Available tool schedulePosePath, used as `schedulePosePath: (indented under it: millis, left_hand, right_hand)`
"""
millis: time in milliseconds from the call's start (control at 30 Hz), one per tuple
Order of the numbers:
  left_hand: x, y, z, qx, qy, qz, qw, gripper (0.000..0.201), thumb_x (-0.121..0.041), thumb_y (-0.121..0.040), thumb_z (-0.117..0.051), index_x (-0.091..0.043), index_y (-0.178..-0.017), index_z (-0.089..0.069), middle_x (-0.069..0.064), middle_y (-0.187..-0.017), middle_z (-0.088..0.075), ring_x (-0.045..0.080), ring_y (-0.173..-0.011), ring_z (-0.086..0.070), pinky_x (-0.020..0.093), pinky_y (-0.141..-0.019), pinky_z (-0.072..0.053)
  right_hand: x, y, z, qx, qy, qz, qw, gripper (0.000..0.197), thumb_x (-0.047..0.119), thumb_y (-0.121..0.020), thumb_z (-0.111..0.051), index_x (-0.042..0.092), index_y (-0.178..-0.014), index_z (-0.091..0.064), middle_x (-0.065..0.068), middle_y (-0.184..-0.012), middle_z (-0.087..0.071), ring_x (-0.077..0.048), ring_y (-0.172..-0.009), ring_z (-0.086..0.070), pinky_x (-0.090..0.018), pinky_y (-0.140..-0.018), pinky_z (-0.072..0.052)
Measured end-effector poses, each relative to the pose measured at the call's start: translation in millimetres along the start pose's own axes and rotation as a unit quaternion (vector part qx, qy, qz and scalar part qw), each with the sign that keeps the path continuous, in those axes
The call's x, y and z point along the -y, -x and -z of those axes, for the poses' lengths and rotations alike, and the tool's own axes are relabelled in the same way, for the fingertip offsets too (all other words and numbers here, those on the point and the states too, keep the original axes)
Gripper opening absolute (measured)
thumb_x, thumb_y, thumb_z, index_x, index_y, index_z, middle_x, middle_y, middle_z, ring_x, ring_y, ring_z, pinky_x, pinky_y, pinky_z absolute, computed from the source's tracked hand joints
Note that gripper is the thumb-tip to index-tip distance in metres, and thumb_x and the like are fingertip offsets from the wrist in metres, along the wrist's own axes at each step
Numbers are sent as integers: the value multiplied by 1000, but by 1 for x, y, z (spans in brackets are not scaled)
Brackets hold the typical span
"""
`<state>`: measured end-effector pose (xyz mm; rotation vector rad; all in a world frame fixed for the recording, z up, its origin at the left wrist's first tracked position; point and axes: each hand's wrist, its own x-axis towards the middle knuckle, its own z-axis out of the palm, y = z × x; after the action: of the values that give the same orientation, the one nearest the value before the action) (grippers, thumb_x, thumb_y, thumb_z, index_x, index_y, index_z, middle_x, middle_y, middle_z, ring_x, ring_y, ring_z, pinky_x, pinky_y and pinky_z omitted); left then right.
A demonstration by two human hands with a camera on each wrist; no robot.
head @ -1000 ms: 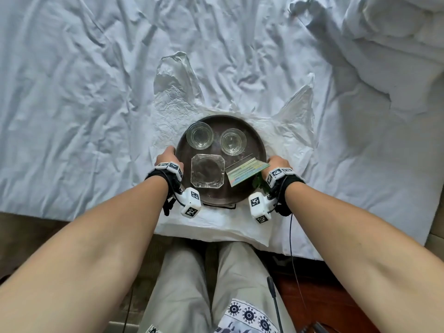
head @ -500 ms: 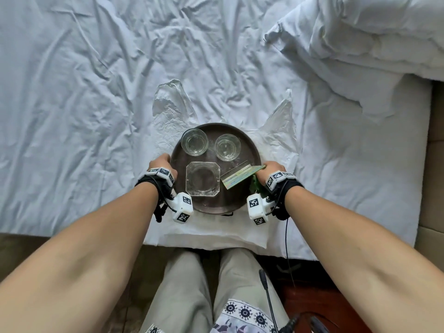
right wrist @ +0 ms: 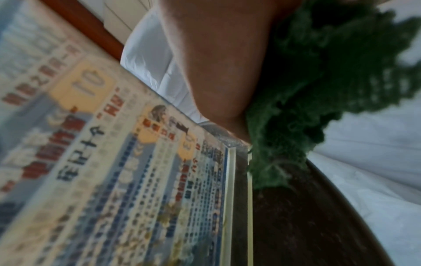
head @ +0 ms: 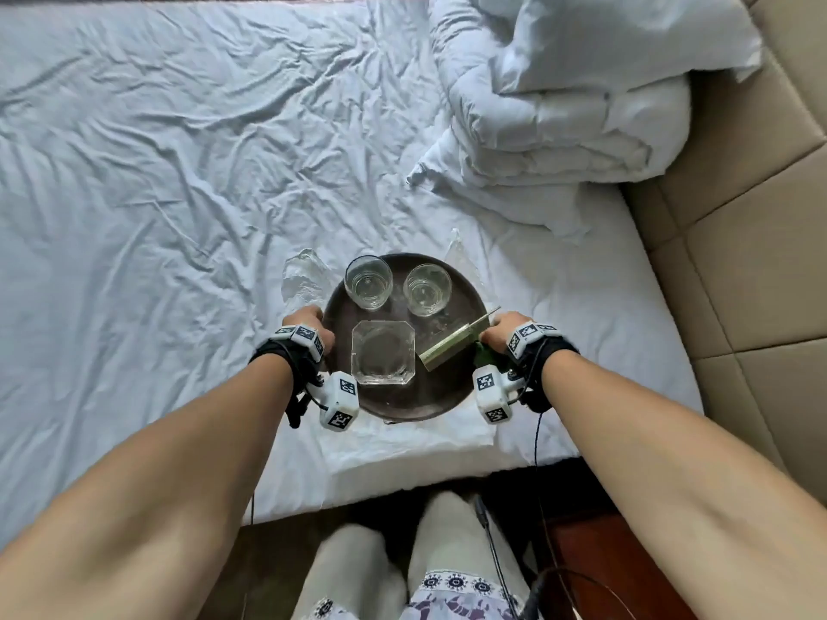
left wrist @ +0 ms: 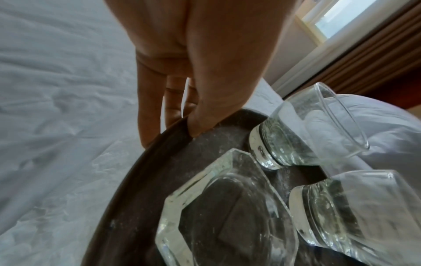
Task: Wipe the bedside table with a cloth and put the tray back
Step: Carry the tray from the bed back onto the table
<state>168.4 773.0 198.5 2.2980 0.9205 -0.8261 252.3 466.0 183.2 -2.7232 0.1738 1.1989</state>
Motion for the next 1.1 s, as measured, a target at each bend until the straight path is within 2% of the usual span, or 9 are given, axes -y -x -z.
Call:
schedulePosePath:
  millis: [167,333,433,567,700,767,867,1000,1100]
  left_hand:
    - [-21,21,12,20,-22,-75,997,36,-14,-55,-63,-20,-91,-61,13,-87,-70,32,-75,-71,42,-73,-61]
    - [-57,83,13,33,-51,-150,987,28,-12,-61,-62,-18,-88,-61,13,-84,-71,33,-79,-71,45,-77,-60]
    - [-82,101,-3,36,-80,-184,979,27,-11,-62,-64,-17,-89,-62,13,-90,-70,31,-82,-70,42,-78,-60]
    - [-118,147,-30,58,-108,-232,965,29,-14,-62,-64,-17,-91,-62,12,-86,-70,31,-80,-70,42,-76,-60]
    - [-154,189,-73,88,-130,-264,952,26,-11,-65,-62,-17,-90,-61,14,-84,-70,34,-78,-71,49,-74,-60]
    - [-173,194,-106,108,-140,-281,943,33,-13,-58,-60,-18,-90,-62,14,-83,-72,35,-76,-72,53,-73,-59]
    - [-198,207,-160,127,-176,-300,929,33,-14,-56,-61,-19,-89,-61,14,-83,-72,36,-73,-72,55,-71,-59]
    - [-218,266,-219,135,-221,-334,906,30,-13,-65,-64,-15,-95,-62,16,-91,-71,36,-78,-72,54,-75,-59]
    - [-227,306,-264,137,-256,-346,892,30,-12,-66,-64,-14,-96,-62,15,-90,-71,36,-77,-72,53,-74,-59]
  right_hand:
    - [-37,61,9,-41,-43,-20,998,32,43,-78,-55,19,-92,-71,-7,-94,-70,-28,-82,-65,-34,-81,-54]
    - [-86,118,15,-54,-39,-57,996,52,60,-73,-42,18,-89,-67,-9,-98,-68,-29,-84,-61,-33,-79,-49]
    - [-121,153,13,-65,-46,-84,993,48,56,-87,-37,15,-92,-61,-12,-96,-63,-33,-95,-62,-39,-89,-50]
    - [-201,149,-7,-92,-68,-134,984,66,69,-70,-25,18,-87,-64,-10,-97,-67,-33,-87,-63,-44,-88,-50]
    - [-336,100,-56,-76,-157,-189,966,83,82,-52,-16,20,-83,-64,-8,-95,-68,-37,-85,-65,-56,-84,-51]
    - [-358,139,-67,-101,-176,-235,951,92,80,-57,-14,16,-97,-66,-10,-108,-68,-37,-95,-64,-50,-90,-50]
    - [-347,248,-59,-122,-207,-251,938,66,67,-77,-33,14,-98,-66,-5,-113,-67,-30,-100,-63,-35,-89,-48]
    - [-410,282,-96,-103,-239,-310,914,62,70,-65,-37,21,-84,-69,-8,-105,-70,-31,-95,-65,-37,-88,-51]
    - [-465,294,-134,-91,-239,-309,916,81,81,-59,-24,23,-91,-69,-8,-111,-69,-35,-98,-65,-46,-91,-51]
